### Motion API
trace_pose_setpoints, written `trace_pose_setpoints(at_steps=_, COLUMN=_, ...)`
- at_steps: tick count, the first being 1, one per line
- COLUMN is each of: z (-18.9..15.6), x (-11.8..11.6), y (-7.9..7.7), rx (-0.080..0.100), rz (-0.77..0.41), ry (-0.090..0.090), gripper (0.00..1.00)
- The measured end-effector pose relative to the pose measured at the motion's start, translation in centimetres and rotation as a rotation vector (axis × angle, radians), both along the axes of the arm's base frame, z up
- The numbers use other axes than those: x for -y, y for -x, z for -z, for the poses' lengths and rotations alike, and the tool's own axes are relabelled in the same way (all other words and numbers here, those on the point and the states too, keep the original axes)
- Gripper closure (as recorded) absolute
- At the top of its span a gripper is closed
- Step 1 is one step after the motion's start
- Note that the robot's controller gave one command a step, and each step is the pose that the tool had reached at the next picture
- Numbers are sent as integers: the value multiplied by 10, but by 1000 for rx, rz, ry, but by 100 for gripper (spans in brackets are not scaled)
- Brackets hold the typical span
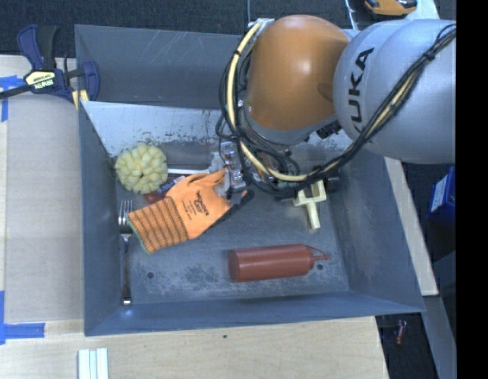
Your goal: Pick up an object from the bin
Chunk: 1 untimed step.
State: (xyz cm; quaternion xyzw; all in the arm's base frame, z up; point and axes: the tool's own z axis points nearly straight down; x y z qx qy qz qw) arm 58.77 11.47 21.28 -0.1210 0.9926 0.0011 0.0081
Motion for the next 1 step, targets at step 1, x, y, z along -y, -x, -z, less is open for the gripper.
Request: trace_pose_setpoints(at_steps=1, z=-31, x=0, y=0, rx=-1, rz=1, ry=0, gripper=100)
